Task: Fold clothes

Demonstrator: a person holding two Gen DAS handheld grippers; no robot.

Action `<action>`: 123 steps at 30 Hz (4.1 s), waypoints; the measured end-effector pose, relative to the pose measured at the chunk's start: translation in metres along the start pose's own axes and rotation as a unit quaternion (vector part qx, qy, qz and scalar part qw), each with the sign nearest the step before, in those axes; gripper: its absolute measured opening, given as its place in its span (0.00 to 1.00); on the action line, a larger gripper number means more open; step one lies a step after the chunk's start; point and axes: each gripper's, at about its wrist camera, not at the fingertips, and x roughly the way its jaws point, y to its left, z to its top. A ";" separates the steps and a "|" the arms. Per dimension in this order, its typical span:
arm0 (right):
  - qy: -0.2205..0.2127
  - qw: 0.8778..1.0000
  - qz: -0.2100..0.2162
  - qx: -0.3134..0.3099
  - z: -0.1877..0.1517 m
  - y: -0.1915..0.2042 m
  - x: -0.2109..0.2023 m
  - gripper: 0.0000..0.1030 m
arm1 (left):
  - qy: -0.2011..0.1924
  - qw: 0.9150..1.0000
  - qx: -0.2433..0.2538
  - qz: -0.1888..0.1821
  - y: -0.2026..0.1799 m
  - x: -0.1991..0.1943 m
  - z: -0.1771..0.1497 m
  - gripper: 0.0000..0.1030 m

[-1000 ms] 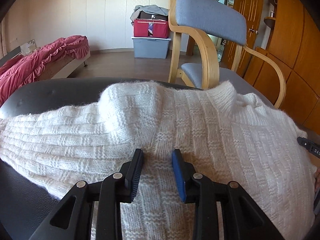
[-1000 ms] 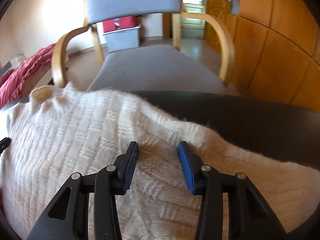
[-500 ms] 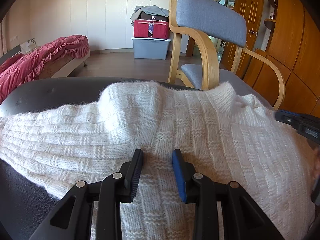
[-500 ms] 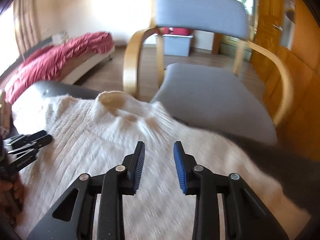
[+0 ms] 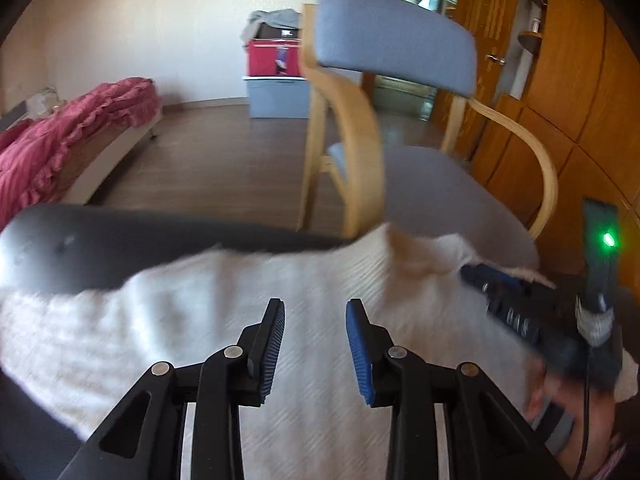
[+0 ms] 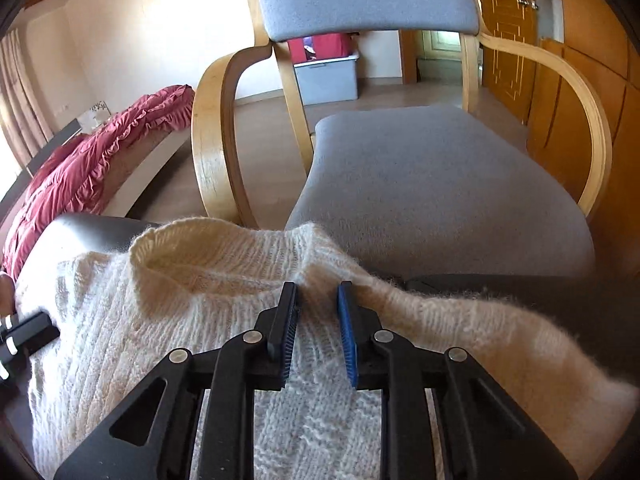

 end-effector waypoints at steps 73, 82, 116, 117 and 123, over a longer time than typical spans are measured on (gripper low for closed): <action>-0.011 0.985 0.155 0.078 0.024 0.038 0.027 0.11 | -0.064 0.980 -0.184 -0.047 0.069 0.045 -0.017 0.29; 0.017 0.991 0.121 0.048 0.041 0.008 0.010 0.14 | -0.064 0.979 -0.188 -0.046 0.070 0.046 -0.016 0.29; 0.032 0.949 0.297 0.098 0.015 -0.006 0.035 0.08 | -0.061 0.978 -0.193 -0.053 0.073 0.045 -0.018 0.29; 0.032 0.947 0.304 0.099 0.017 -0.010 0.032 0.08 | -0.061 0.978 -0.193 -0.054 0.073 0.045 -0.017 0.29; 0.062 0.939 0.333 0.057 0.020 -0.019 0.022 0.08 | -0.061 0.978 -0.193 -0.054 0.071 0.046 -0.016 0.29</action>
